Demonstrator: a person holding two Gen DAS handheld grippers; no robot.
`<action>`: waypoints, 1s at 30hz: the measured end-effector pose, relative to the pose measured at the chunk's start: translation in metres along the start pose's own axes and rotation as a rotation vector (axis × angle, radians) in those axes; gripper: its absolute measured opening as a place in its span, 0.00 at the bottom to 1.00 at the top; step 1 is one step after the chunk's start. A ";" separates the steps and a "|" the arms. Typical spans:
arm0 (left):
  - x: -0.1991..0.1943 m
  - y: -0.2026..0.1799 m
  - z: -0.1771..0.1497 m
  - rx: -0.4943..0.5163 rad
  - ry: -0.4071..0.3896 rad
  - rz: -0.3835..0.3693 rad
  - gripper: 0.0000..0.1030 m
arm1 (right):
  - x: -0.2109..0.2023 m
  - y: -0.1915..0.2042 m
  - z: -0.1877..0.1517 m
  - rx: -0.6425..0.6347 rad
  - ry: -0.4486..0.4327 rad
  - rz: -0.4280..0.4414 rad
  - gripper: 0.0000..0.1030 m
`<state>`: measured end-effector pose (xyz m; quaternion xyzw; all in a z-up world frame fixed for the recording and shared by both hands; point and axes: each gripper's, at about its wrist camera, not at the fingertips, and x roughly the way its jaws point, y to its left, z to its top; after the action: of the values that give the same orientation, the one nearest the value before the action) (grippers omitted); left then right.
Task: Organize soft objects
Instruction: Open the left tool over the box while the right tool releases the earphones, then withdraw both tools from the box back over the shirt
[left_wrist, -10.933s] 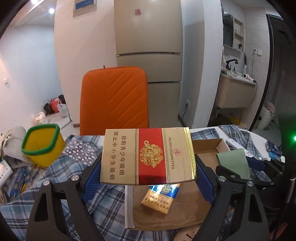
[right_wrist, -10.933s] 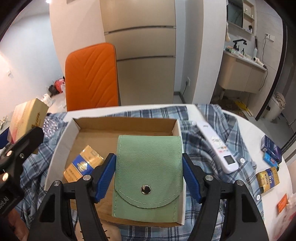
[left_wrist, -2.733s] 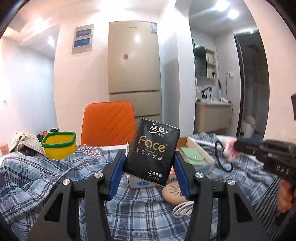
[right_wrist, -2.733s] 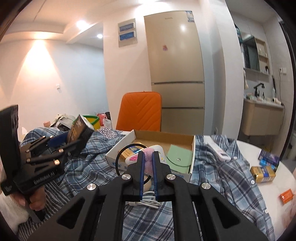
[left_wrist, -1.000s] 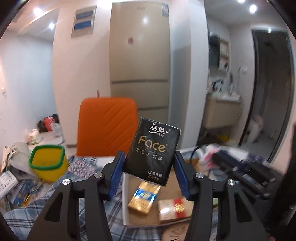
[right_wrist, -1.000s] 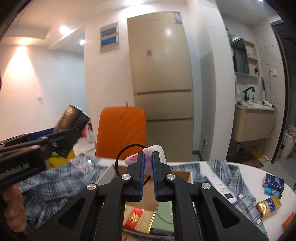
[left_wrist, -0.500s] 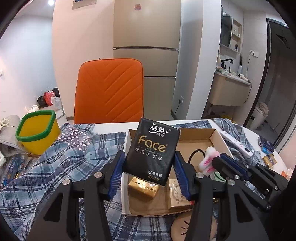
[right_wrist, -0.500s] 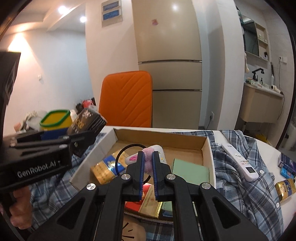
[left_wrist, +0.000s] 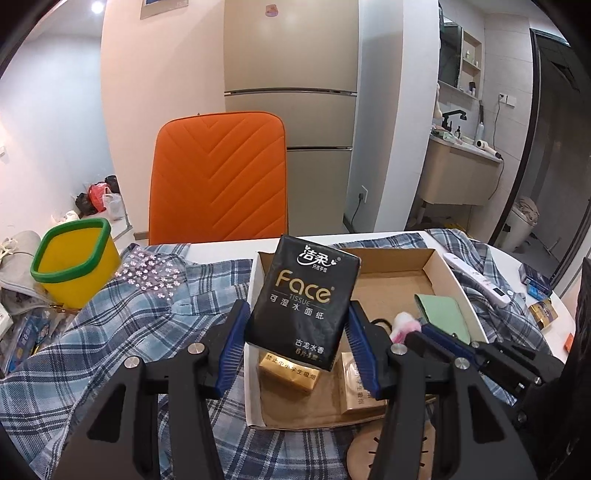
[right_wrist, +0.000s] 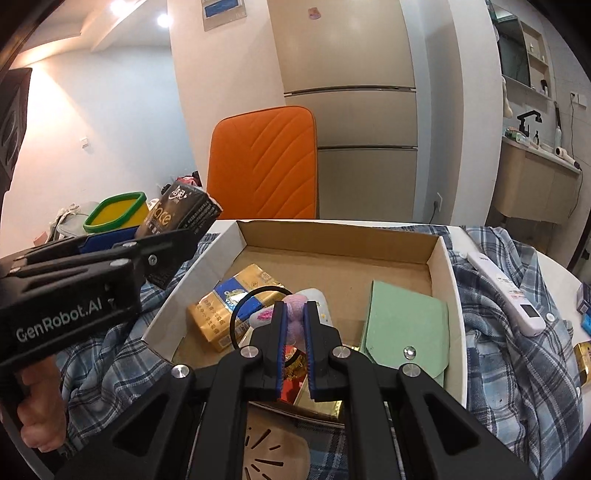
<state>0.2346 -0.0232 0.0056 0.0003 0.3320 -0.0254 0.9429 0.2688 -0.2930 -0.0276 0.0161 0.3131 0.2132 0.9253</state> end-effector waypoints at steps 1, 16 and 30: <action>0.000 0.000 0.000 -0.002 0.000 -0.002 0.50 | -0.001 -0.001 0.001 0.007 -0.006 -0.006 0.08; 0.003 0.001 -0.004 -0.024 -0.006 -0.074 0.51 | -0.032 -0.034 0.018 0.113 -0.138 -0.157 0.55; 0.003 -0.010 -0.009 0.013 -0.050 -0.073 0.87 | -0.037 -0.048 0.020 0.147 -0.155 -0.195 0.55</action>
<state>0.2308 -0.0329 -0.0032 -0.0061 0.3079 -0.0620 0.9494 0.2730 -0.3494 0.0016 0.0697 0.2555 0.0968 0.9594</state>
